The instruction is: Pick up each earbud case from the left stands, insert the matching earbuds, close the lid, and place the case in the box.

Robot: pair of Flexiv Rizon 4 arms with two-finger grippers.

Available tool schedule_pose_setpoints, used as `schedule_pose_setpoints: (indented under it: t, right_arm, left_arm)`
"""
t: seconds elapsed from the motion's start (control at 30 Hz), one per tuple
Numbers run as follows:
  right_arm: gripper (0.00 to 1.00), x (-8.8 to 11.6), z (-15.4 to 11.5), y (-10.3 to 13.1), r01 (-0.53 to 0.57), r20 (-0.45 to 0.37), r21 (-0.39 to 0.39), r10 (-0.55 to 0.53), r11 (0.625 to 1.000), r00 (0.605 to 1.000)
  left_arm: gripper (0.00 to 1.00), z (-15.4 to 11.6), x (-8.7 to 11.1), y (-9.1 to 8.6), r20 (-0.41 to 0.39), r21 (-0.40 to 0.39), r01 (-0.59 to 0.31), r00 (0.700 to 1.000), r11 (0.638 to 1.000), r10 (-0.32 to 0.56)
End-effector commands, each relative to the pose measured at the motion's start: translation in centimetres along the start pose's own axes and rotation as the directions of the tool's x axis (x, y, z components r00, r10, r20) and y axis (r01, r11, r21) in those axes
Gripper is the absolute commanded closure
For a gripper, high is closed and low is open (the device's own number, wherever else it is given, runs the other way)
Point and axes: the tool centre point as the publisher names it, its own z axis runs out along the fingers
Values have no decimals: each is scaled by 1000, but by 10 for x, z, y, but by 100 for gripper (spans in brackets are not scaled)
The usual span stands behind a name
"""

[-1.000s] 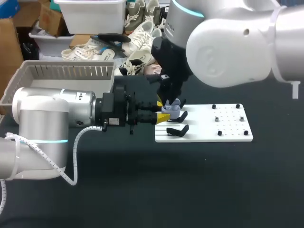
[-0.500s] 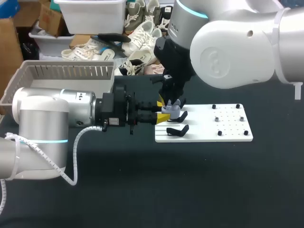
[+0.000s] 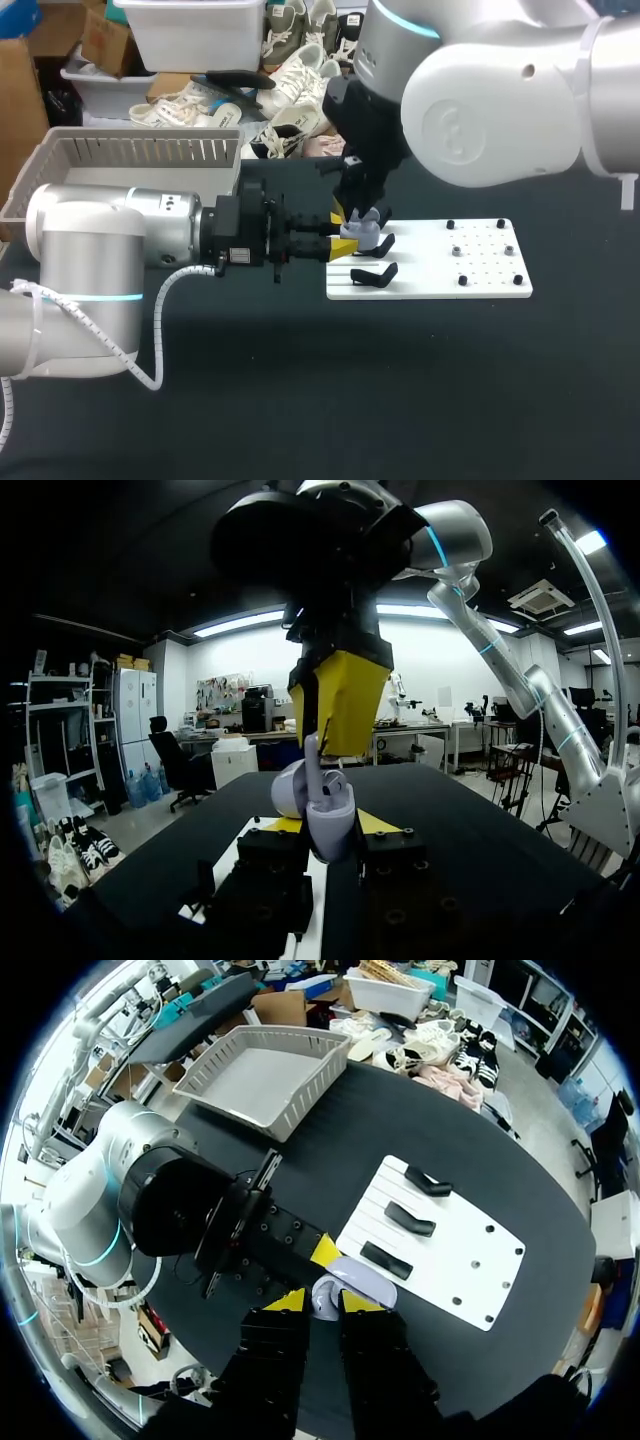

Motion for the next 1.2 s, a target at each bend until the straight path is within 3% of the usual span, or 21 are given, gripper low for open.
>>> schedule_pose_setpoints:
  t: [0.03, 1.2]
  right_arm:
    - [100, 3, 0, -1, -4, -3, 8, 4, 1000, 1000]
    - [100, 4, 10, -1, -6, -20, 1, 6, 1000, 1000]
  left_arm:
    - [100, 0, 0, -1, 1, -2, -1, 1000, 1000, 1]
    - [100, 0, 0, -1, 1, -2, -1, 1000, 1000, 1]
